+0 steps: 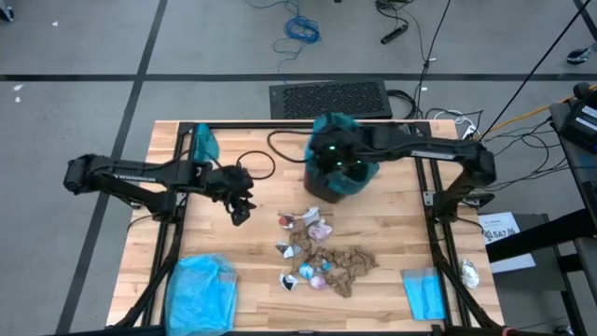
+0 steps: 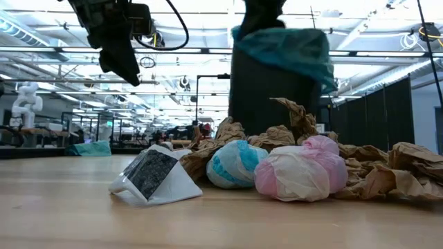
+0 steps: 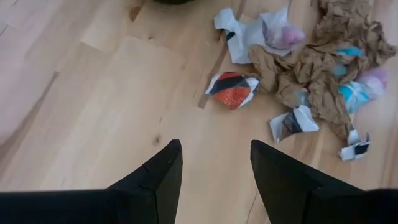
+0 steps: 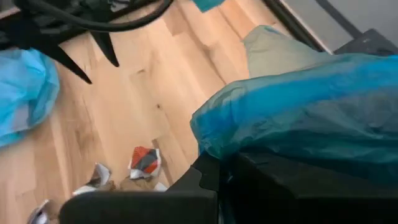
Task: Place trash/remove bag and relplace
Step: Adjust the black trash bin, then put the brown napkin into the blue trash bag inside the black trash bin
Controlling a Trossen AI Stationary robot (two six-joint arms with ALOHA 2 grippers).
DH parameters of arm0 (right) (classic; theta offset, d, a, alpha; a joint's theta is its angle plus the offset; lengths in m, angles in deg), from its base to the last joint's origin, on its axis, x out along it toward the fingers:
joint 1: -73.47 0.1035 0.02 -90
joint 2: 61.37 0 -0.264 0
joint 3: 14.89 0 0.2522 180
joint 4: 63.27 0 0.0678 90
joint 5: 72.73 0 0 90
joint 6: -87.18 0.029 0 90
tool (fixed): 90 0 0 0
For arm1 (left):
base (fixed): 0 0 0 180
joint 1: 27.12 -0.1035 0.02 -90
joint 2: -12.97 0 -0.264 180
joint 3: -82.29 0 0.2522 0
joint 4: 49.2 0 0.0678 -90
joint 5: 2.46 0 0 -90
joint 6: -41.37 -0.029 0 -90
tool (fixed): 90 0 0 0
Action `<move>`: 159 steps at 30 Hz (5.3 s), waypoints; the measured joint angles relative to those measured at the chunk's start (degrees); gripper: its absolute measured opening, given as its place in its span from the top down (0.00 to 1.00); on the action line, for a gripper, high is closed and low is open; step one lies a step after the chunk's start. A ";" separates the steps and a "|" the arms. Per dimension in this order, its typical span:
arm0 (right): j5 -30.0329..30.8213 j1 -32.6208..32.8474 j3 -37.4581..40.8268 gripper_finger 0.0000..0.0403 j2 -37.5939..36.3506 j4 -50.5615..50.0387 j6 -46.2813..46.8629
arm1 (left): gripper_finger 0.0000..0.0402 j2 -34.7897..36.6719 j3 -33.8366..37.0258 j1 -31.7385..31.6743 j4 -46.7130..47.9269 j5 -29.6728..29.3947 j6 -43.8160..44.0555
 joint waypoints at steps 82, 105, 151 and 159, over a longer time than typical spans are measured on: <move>23.74 9.96 35.93 1.00 -31.64 8.98 35.39 | 1.00 -19.13 -10.95 -11.93 -25.25 3.46 -18.09; 5.34 40.63 41.66 0.48 -26.89 8.75 41.32 | 1.00 5.46 -10.95 -2.07 -5.53 2.71 -12.02; 31.35 27.85 14.67 1.00 -19.07 5.15 29.08 | 1.00 1.16 -10.95 -0.91 -7.99 1.13 -11.93; 20.63 7.11 10.78 1.00 -18.22 5.35 13.06 | 1.00 -5.92 -10.95 2.03 -9.58 1.48 -10.46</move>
